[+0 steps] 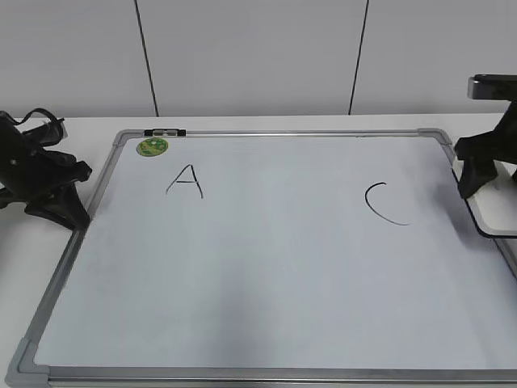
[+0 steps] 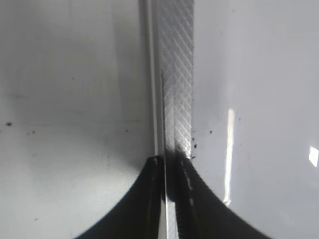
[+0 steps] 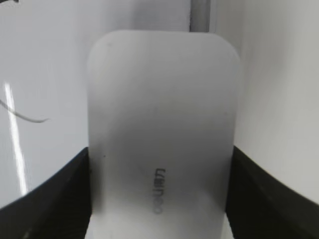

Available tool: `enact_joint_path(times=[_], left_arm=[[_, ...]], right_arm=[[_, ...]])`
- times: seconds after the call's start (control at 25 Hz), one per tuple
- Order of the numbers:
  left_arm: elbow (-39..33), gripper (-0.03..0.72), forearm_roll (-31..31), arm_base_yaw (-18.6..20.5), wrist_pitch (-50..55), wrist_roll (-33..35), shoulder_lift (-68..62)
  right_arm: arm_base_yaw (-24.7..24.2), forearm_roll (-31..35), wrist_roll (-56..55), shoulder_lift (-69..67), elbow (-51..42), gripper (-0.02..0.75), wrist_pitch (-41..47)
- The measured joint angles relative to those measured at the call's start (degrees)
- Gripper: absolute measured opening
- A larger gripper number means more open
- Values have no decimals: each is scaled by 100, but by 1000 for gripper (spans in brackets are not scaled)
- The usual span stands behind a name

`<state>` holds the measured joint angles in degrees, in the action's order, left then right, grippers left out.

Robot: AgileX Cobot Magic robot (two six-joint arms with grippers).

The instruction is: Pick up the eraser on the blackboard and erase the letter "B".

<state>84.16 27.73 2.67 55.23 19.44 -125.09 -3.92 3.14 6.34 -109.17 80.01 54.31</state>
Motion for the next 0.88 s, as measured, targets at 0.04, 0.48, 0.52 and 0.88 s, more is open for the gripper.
enact_joint_path(times=[0.04, 0.48, 0.52, 0.88], left_arm=[[0, 34, 0, 0, 0, 0, 0], [0, 34, 0, 0, 0, 0, 0], [0, 34, 0, 0, 0, 0, 0], [0, 35, 0, 0, 0, 0, 0]], right_arm=[[0, 38, 42, -65, 0, 529, -47], [0, 97, 146, -647, 47, 529, -358], [0, 97, 150, -704, 75, 529, -392], [0, 106, 181, -798, 231, 618, -296]])
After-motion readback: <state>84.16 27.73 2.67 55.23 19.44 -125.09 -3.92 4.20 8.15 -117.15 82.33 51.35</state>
